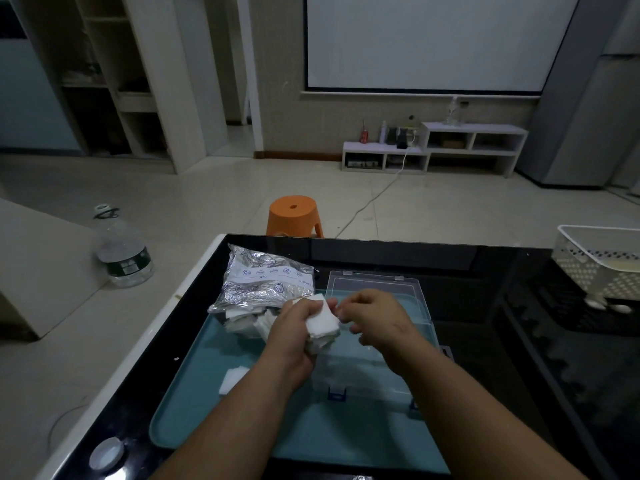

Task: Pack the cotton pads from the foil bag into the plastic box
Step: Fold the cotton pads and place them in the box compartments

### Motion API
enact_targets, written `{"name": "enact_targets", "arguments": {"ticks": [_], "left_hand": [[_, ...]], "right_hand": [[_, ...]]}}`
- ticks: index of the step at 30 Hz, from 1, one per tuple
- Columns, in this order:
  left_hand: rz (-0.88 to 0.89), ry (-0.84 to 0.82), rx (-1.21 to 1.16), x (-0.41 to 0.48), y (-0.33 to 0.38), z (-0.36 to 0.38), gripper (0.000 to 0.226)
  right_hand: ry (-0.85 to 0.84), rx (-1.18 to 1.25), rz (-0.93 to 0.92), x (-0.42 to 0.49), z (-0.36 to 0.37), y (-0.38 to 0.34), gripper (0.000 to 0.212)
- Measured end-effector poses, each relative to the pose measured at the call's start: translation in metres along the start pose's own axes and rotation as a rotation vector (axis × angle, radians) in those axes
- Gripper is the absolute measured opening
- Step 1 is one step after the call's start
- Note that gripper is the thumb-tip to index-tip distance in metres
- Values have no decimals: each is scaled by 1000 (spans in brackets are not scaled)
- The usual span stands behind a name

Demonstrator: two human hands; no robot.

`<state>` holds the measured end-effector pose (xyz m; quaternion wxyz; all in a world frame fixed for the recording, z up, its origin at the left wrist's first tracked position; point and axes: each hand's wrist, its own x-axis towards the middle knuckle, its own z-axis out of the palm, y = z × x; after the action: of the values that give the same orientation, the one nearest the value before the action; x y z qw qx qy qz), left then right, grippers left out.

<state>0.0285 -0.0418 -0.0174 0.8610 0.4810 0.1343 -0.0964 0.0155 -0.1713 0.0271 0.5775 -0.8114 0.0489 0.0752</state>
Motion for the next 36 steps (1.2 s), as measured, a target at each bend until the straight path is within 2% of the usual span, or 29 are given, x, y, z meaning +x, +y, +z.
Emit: {"name": "enact_targets", "arguments": {"ticks": [3,5,7,9,14,17,19,21,23,26,29,32,34,36], "left_hand": [[59,34,12,0,1,2,32],[104,47,18,-1,3,2,21],[115,50,16,-2,6,4,19],[102,56,16,-3,6,4,24],[104,104,66,1,6,2,26],[129,102,86,1,7,1,29],[155,111,110,1,7,2,27],[189,137,170,3,6,1,22],[237,158,251,7,4,-1,19],[277,167,394,9,3,0,14],[266,178,504,10,3,3,9],[220,153,494,11,2,8,8],[166,123,442,11,1,10,17],[154,152,527,15,-2,8,28]], "right_hand": [[77,-212,31,15,-5,14,12],[4,-508,59,21,-10,24,14],[-96,-759,89,26,-11,33,30],[-129,-876,118,26,-9,38,36],[-101,-982,146,31,-8,42,24],[-146,-968,172,32,-10,42,24],[-157,-908,151,30,-12,41,33],[-55,-677,66,28,-14,36,46],[46,-349,19,25,-14,30,45],[-46,-7,105,21,-7,23,36],[-111,46,140,19,1,24,38],[-34,63,134,20,2,25,34],[32,44,108,21,2,26,30],[66,29,98,23,1,28,27]]}}
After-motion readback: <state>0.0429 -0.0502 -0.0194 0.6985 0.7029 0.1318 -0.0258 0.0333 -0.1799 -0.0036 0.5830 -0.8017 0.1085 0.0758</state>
